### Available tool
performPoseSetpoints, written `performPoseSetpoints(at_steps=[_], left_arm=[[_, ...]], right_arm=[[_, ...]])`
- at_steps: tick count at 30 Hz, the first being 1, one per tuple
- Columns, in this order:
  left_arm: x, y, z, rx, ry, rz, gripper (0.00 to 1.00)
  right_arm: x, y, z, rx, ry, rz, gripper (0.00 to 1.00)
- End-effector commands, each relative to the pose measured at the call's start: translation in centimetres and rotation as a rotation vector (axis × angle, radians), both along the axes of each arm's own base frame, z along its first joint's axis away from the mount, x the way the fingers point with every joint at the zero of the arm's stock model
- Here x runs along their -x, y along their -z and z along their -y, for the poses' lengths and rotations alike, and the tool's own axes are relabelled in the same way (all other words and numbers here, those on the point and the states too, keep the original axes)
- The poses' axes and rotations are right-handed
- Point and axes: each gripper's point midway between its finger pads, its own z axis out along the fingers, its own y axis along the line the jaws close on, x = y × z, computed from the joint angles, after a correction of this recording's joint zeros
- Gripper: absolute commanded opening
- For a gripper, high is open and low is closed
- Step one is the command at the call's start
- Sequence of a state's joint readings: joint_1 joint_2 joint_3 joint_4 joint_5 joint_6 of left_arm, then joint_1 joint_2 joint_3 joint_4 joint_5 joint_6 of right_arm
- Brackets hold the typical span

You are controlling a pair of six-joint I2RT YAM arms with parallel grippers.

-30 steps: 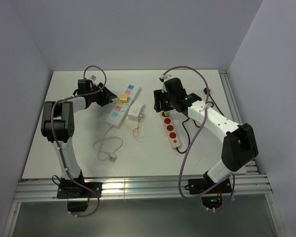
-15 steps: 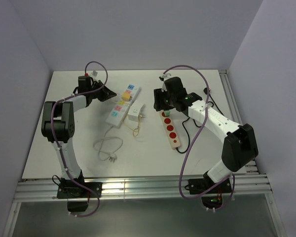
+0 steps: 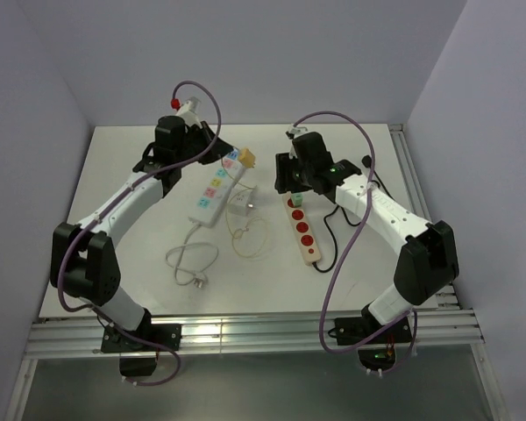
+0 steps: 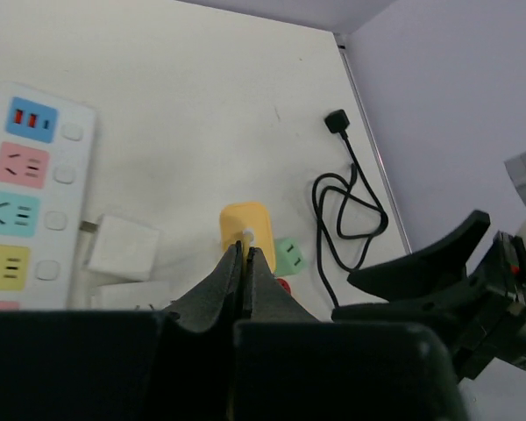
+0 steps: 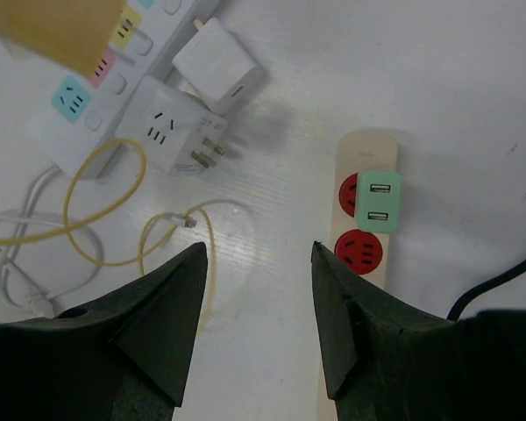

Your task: Insert the plug

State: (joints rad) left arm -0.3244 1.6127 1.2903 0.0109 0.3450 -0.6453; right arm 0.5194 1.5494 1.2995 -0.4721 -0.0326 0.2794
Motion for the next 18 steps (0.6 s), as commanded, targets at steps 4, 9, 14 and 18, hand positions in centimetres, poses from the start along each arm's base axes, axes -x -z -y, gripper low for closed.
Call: performPoseSetpoints(at_steps=[4, 9, 14, 18], left_arm=[[3.2, 0.6, 2.8, -0.059, 0.009, -0.006, 0.0], [5.6, 1.4, 4.7, -0.08, 0.042, -0.006, 0.0], [7.7, 3.2, 5.7, -0.091, 0.043, -0.011, 0.0], [8.6, 4.8, 6.0, -0.085, 0.032, -0.01, 0.0]], right_arm=[[-0.3, -4.5, 2.9, -0.035, 0.17, 0.066, 0.57], [1.4, -4.4, 4.1, -0.086, 0.165, 0.051, 0.56], [2.6, -2.5, 4.4, -0.145, 0.212, -0.027, 0.57], [3.6, -2.0, 2.9, -0.25, 0.212, -0.108, 0.68]])
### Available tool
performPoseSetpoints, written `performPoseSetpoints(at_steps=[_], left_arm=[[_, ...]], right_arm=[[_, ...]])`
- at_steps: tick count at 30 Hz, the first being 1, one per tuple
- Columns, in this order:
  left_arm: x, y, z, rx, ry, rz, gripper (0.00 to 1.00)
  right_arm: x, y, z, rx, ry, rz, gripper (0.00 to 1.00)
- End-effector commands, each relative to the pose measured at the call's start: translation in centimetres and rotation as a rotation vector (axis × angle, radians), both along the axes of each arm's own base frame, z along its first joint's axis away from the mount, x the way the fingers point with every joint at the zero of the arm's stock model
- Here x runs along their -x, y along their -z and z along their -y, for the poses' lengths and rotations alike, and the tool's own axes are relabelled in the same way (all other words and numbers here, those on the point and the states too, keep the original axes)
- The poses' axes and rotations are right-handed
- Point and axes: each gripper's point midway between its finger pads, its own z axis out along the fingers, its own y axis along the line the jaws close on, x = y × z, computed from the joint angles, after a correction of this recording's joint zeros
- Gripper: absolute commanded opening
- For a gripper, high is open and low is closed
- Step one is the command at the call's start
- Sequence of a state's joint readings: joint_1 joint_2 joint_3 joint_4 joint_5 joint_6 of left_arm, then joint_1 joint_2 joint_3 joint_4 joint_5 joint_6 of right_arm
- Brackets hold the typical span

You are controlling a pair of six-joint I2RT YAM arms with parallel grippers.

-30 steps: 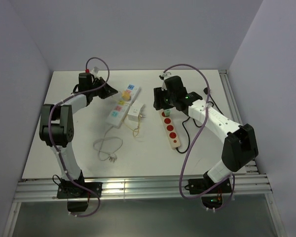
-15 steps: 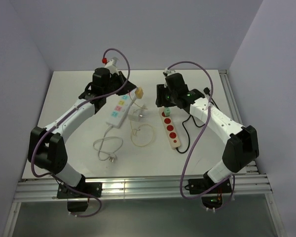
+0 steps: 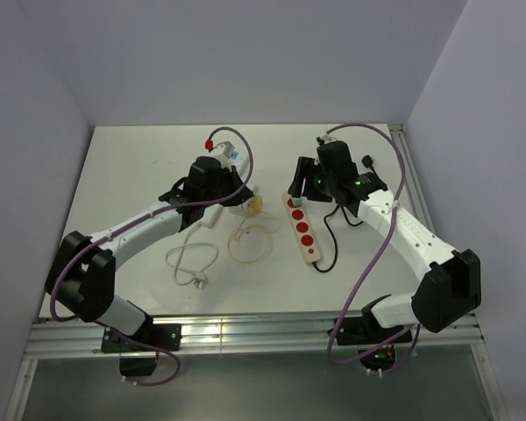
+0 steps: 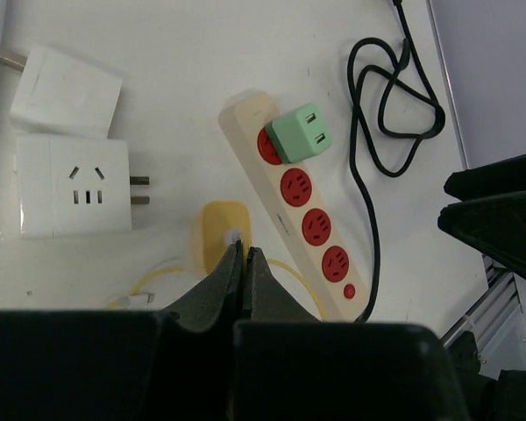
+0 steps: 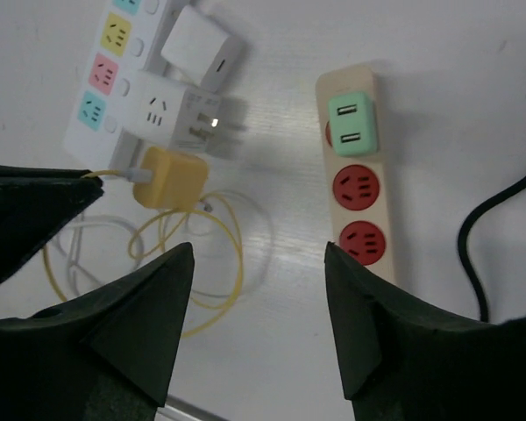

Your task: Insert the plug

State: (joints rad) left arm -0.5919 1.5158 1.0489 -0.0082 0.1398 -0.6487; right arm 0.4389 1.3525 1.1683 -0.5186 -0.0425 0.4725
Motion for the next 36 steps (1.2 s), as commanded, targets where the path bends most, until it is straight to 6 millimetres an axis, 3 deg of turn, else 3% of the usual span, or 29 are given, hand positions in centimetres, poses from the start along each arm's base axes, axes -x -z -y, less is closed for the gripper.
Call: performPoseSetpoints(at_steps=[1, 8, 10, 17, 20, 27, 36], left_arm=[[-0.2, -2.1, 0.0, 0.054, -0.043, 0.108, 0.0], [2.2, -0.6, 0.6, 0.022, -0.057, 0.149, 0.0], [3.0, 0.2, 0.7, 0.012, -0.049, 0.149, 0.0], [5.4, 0.0, 2.0, 0.002, -0.019, 0.217, 0.0], [5.7, 0.0, 2.2, -0.017, -0.017, 0.238, 0.0], [6.1, -0.1, 3.2, -0.047, 0.016, 0.281, 0.0], [5.9, 0.6, 4.2, -0.091, 0.022, 0.296, 0.0]], right_arm=[[0.9, -0.2, -1.8, -0.157, 0.021, -0.063, 0.7], [0.6, 2.2, -2.6, -0.244, 0.141, -0.175, 0.7], [0.9, 2.3, -3.5, -0.277, 0.128, -0.194, 0.69], [0.8, 3.8, -6.3, -0.321, 0.09, -0.32, 0.73], [1.0, 4.3, -7.5, -0.328, 0.062, -0.359, 0.79], [1.4, 4.7, -9.5, -0.286, -0.001, -0.416, 0.77], [2.7, 6.7, -10.1, -0.222, -0.029, -0.479, 0.77]])
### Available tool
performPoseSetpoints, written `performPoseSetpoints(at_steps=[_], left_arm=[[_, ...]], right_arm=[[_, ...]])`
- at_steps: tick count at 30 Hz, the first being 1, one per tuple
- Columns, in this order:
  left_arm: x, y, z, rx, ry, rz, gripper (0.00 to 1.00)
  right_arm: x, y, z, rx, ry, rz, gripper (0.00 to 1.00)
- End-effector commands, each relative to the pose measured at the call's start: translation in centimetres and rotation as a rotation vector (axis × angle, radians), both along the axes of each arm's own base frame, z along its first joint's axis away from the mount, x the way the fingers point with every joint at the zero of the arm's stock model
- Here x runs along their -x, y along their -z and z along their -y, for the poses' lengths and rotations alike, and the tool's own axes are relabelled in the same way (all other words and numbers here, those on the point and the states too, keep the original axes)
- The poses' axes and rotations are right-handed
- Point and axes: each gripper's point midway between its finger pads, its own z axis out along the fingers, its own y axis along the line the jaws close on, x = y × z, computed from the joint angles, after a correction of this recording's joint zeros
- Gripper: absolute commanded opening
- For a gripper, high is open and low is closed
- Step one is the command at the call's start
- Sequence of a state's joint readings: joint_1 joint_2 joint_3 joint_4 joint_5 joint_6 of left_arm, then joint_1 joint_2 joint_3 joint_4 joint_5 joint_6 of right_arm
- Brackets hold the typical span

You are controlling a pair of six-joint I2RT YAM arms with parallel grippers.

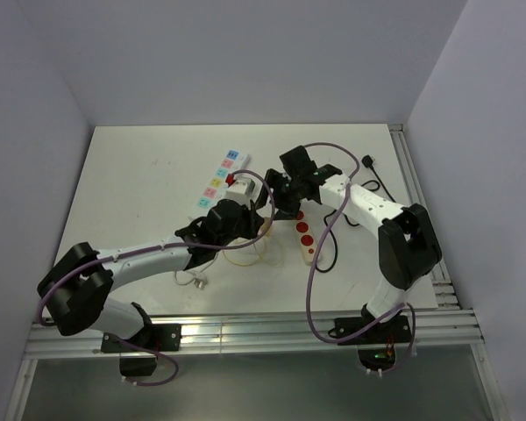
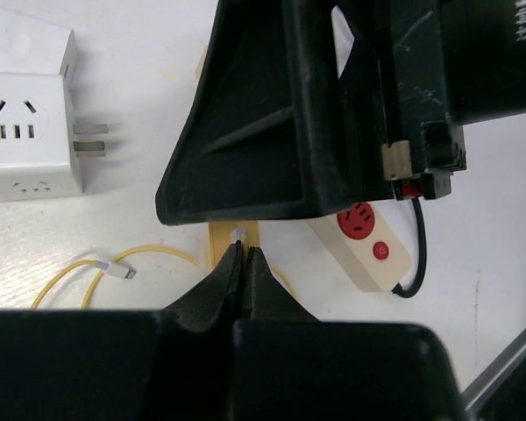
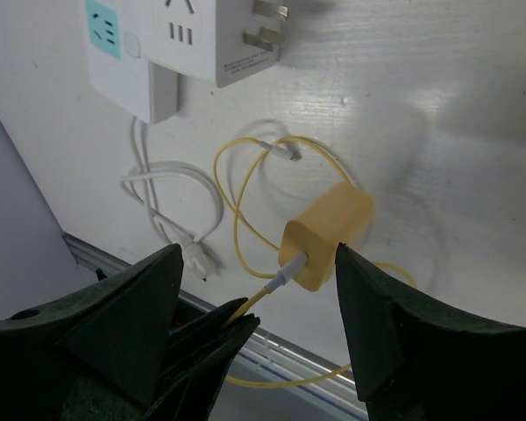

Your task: Insert the plug

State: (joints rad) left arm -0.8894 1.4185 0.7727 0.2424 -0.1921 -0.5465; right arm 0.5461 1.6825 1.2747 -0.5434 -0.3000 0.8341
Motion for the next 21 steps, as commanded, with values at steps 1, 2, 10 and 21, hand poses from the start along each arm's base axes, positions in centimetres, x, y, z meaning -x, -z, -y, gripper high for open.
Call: performPoseSetpoints(at_steps=[1, 2, 10, 21], left_arm=[[-1.2, -2.9, 1.1, 0.031, -0.012, 0.09, 0.0], [-1.1, -2.6, 1.2, 0.021, -0.01, 0.09, 0.0], [-1.2, -2.4, 1.6, -0.031, -0.024, 0.128, 0.0], [-0.4, -2.3, 2.6, -0.064, -0.021, 0.161, 0.0]], right_arm=[[0.6, 0.2, -0.2, 0.024, -0.033, -0.019, 0.77], [0.6, 0.4, -0.1, 0.036, -0.032, -0.022, 0.77], [1.0, 1.6, 0.3, 0.094, -0.012, -0.066, 0.74], [0.7, 3.5, -0.9, 0.103, -0.013, -0.111, 0.68]])
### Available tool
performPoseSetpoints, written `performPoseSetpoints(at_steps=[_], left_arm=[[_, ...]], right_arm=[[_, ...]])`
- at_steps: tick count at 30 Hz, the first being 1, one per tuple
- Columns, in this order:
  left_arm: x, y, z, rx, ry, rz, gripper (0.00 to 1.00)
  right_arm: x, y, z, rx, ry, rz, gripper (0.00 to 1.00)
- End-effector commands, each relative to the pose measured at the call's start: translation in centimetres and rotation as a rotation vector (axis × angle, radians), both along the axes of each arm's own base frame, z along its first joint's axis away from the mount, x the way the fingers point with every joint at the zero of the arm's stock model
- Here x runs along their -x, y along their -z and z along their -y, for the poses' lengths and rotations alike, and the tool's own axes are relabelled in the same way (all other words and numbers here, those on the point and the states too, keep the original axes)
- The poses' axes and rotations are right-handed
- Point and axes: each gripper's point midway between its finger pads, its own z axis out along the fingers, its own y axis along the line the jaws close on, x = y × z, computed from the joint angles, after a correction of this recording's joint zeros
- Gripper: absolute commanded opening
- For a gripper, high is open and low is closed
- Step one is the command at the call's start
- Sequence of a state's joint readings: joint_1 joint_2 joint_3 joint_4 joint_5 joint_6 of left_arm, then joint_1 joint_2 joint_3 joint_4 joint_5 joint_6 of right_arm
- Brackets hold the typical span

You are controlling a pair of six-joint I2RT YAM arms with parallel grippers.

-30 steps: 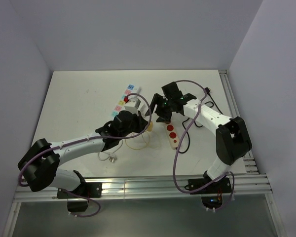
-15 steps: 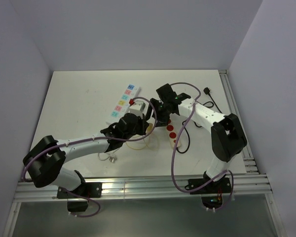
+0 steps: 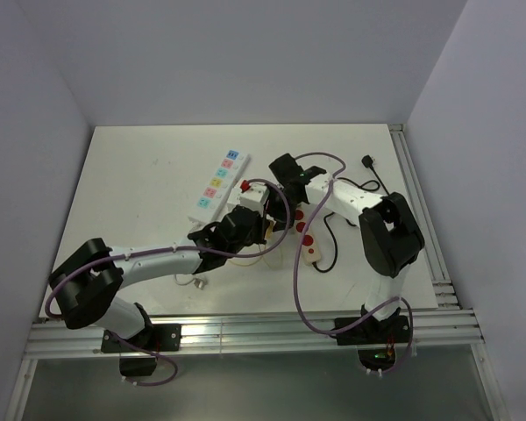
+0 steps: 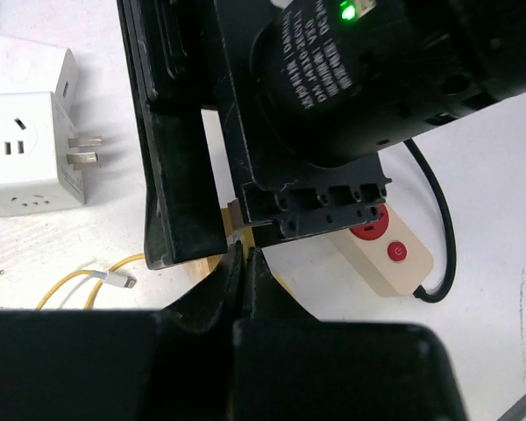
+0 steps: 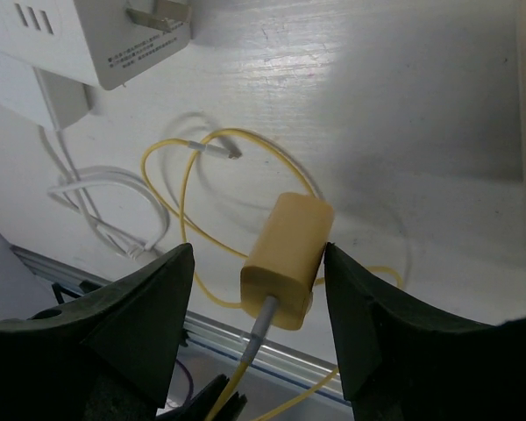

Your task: Insert the plug

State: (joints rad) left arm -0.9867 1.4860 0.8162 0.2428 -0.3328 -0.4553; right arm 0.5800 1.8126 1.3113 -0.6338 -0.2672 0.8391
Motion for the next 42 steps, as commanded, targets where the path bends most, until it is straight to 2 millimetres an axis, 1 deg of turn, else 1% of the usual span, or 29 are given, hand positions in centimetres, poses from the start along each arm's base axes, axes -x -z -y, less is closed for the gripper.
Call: performPoseSetpoints(at_steps=[1, 2, 5, 8, 9, 10, 11, 14, 15, 17, 18, 19, 20, 22, 23, 27, 28, 29, 30, 31, 34, 35, 36, 37, 38, 39, 40, 41, 42], left_arm=[[-1.0, -3.1, 1.0, 0.053, -0.019, 0.081, 0.0], [-1.0, -3.2, 1.1, 0.052, -0.02, 0.083, 0.0], [-1.1, -3.0, 1.0, 0.038, -0.027, 0.087, 0.0], [-1.0, -2.9, 1.2, 0.039, -0.022, 0.088, 0.0], [-1.0, -2.8, 1.2, 0.037, -0.02, 0.087, 0.0], [-1.0, -2.7, 1.2, 0.033, -0.02, 0.085, 0.0], [-1.0, -2.9, 1.3, 0.034, -0.021, 0.088, 0.0], [-1.2, -2.5, 1.3, 0.017, -0.03, 0.083, 0.0], [-1.3, -2.5, 1.3, 0.015, -0.032, 0.082, 0.0], [-1.2, -2.4, 1.3, 0.021, -0.029, 0.081, 0.0], [-1.1, -2.5, 1.4, 0.026, -0.025, 0.08, 0.02], [-1.1, -2.7, 1.4, 0.029, -0.022, 0.081, 0.07], [-1.0, -2.6, 1.5, 0.031, -0.016, 0.077, 0.2], [-0.9, -3.1, 1.4, 0.04, -0.014, 0.078, 0.35], [-0.8, -3.3, 1.3, 0.044, -0.016, 0.08, 0.45], [-0.6, -4.8, 0.7, 0.062, -0.027, 0.09, 0.59], [-0.4, -5.7, 0.4, 0.08, -0.026, 0.098, 0.62], [-0.4, -5.9, 0.2, 0.088, -0.029, 0.096, 0.7], [-0.1, -6.2, 0.3, 0.098, -0.016, 0.091, 0.74], [-0.1, -6.7, -0.2, 0.114, -0.017, 0.091, 0.79], [0.3, -8.1, -0.8, 0.176, 0.003, 0.086, 0.81], [0.6, -7.6, -1.2, 0.18, 0.012, 0.075, 0.92], [0.9, -8.4, -1.5, 0.205, 0.018, 0.082, 0.99], [1.0, -8.4, -1.8, 0.216, 0.023, 0.077, 0.99], [1.2, -8.0, -2.2, 0.22, 0.017, 0.065, 0.99], [1.0, -8.3, -2.8, 0.229, 0.004, 0.064, 0.99], [1.0, -8.3, -3.0, 0.232, -0.003, 0.057, 1.0], [1.1, -7.8, -3.2, 0.229, -0.002, 0.033, 1.0], [1.1, -7.7, -3.4, 0.232, -0.001, 0.022, 1.0]], right_arm=[[-0.8, -1.1, -0.9, -0.022, -0.003, 0.026, 0.67], [-0.7, -1.0, -1.0, -0.024, -0.005, 0.019, 0.65], [-0.7, -1.0, -1.0, -0.021, -0.007, 0.021, 0.53], [-0.8, -1.2, -0.9, -0.015, -0.011, 0.035, 0.38], [-0.8, -1.2, -1.0, -0.016, -0.012, 0.036, 0.31], [-0.8, -1.3, -1.1, -0.024, -0.018, 0.034, 0.3], [-0.7, -1.3, -1.2, -0.027, -0.02, 0.031, 0.25], [-0.7, -1.3, -1.3, -0.04, -0.027, 0.028, 0.25], [-0.6, -1.3, -1.3, -0.039, -0.031, 0.026, 0.2], [-0.4, -1.4, -1.4, -0.048, -0.041, 0.025, 0.15], [-0.5, -1.4, -1.4, -0.048, -0.045, 0.029, 0.15], [-0.6, -1.5, -1.4, -0.05, -0.044, 0.033, 0.14], [-0.6, -1.6, -1.5, -0.054, -0.051, 0.038, 0.11], [-0.8, -1.9, -1.4, -0.055, -0.058, 0.053, 0.1], [-1.0, -2.1, -1.4, -0.054, -0.059, 0.064, 0.07], [-1.7, -2.6, -0.8, -0.054, -0.09, 0.117, 0.06], [-1.9, -2.9, -0.4, -0.057, -0.088, 0.133, 0.06], [-1.8, -2.7, 0.0, -0.047, -0.099, 0.139, 0.06], [-1.9, -2.7, 0.3, -0.043, -0.101, 0.152, 0.06], [-2.1, -2.9, 1.0, -0.023, -0.093, 0.173, 0.06], [-2.4, -3.5, 1.9, -0.017, -0.094, 0.219, 0.06], [-2.1, -3.3, 2.2, -0.026, -0.104, 0.217, 0.06], [-2.3, -3.8, 2.4, -0.036, -0.101, 0.237, 0.04], [-2.1, -3.5, 2.8, -0.036, -0.103, 0.236, 0.04], [-2.1, -3.9, 2.9, -0.051, -0.13, 0.252, 0.0], [-2.1, -4.5, 3.1, -0.055, -0.143, 0.276, 0.0], [-2.1, -4.7, 3.4, -0.043, -0.152, 0.291, 0.0], [-2.2, -5.1, 3.8, -0.022, -0.18, 0.319, 0.0], [-2.7, -5.2, 4.6, 0.028, -0.169, 0.341, 0.0]])
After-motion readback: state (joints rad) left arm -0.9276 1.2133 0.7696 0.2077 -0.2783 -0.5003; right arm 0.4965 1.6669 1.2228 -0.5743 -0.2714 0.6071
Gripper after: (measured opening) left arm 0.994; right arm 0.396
